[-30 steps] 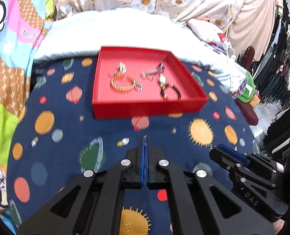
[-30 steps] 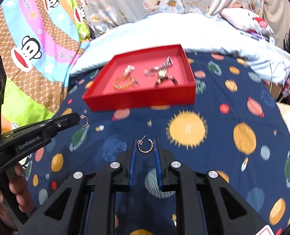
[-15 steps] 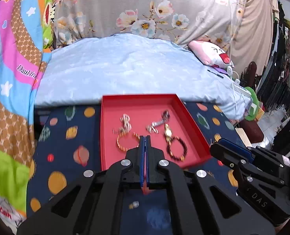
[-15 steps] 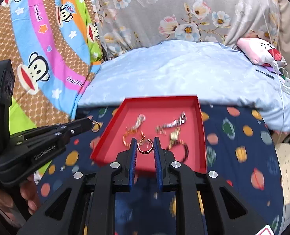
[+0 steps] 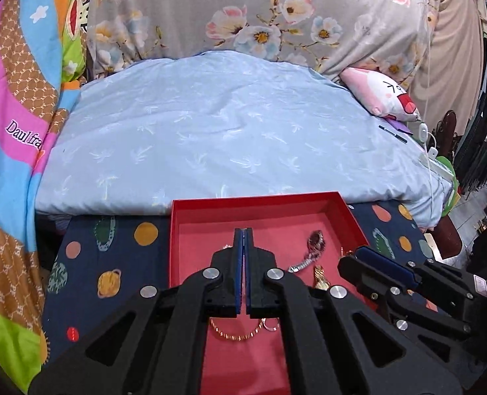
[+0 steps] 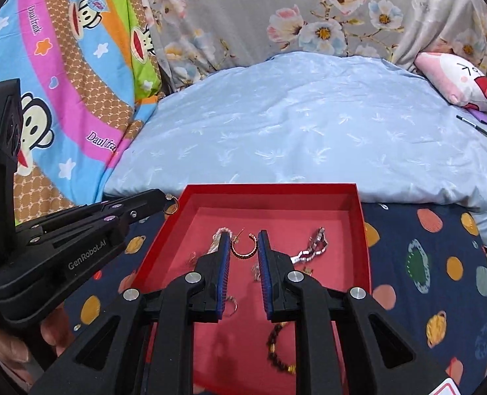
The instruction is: Organize jewelry
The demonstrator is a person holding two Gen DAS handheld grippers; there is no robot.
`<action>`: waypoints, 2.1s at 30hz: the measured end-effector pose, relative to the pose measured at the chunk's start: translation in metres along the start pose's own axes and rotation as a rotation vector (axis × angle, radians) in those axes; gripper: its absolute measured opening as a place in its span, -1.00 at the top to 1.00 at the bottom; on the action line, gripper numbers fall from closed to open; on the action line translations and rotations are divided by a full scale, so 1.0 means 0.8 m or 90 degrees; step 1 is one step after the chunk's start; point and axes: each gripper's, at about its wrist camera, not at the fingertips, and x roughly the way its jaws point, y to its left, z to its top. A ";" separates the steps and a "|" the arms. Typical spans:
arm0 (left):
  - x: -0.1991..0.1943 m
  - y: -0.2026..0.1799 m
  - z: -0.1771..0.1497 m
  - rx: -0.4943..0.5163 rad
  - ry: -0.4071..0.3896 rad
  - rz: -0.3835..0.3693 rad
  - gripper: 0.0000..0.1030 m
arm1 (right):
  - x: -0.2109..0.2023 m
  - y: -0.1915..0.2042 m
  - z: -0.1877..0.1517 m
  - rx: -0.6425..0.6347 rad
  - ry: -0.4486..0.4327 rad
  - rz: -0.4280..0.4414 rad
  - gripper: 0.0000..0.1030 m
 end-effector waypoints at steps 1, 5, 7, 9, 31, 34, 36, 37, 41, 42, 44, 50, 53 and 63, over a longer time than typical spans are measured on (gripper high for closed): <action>0.006 0.002 0.002 -0.002 0.002 0.002 1.00 | 0.007 -0.002 0.002 0.000 0.003 -0.002 0.70; 0.036 0.007 0.010 -0.002 0.014 0.007 1.00 | 0.038 -0.009 0.011 -0.002 0.020 -0.008 0.70; 0.046 0.010 0.013 -0.005 0.019 0.011 1.00 | 0.049 -0.010 0.014 -0.007 0.025 -0.011 0.70; 0.055 0.013 0.014 -0.008 0.024 0.012 1.00 | 0.057 -0.011 0.015 -0.011 0.031 -0.012 0.69; 0.010 0.027 0.024 -0.034 -0.023 0.027 0.32 | 0.001 -0.015 0.018 -0.007 -0.033 -0.040 0.37; -0.016 0.022 0.021 -0.020 -0.042 0.045 0.30 | -0.025 -0.006 0.008 -0.016 -0.047 -0.057 0.26; -0.033 0.020 0.015 -0.018 -0.051 0.048 0.30 | -0.039 -0.002 0.000 -0.018 -0.052 -0.066 0.20; -0.040 0.019 0.011 -0.021 -0.053 0.053 0.30 | -0.047 0.001 -0.006 -0.018 -0.056 -0.072 0.14; -0.060 0.012 -0.012 -0.021 -0.045 0.070 0.30 | -0.073 0.010 -0.034 -0.007 -0.057 -0.081 -0.01; -0.068 0.010 -0.022 -0.020 -0.044 0.075 0.30 | -0.077 0.011 -0.040 -0.004 -0.055 -0.078 -0.02; -0.075 0.006 -0.037 -0.024 -0.037 0.079 0.30 | -0.088 0.016 -0.058 0.005 -0.055 -0.083 -0.02; -0.089 -0.002 -0.087 -0.036 -0.009 0.090 0.30 | -0.106 0.025 -0.099 0.024 -0.051 -0.101 -0.20; -0.091 -0.007 -0.112 -0.039 0.009 0.098 0.30 | -0.113 0.030 -0.120 0.031 -0.050 -0.110 -0.34; -0.096 -0.019 -0.162 -0.035 0.024 0.138 0.07 | -0.121 0.028 -0.170 0.063 -0.035 -0.157 -0.61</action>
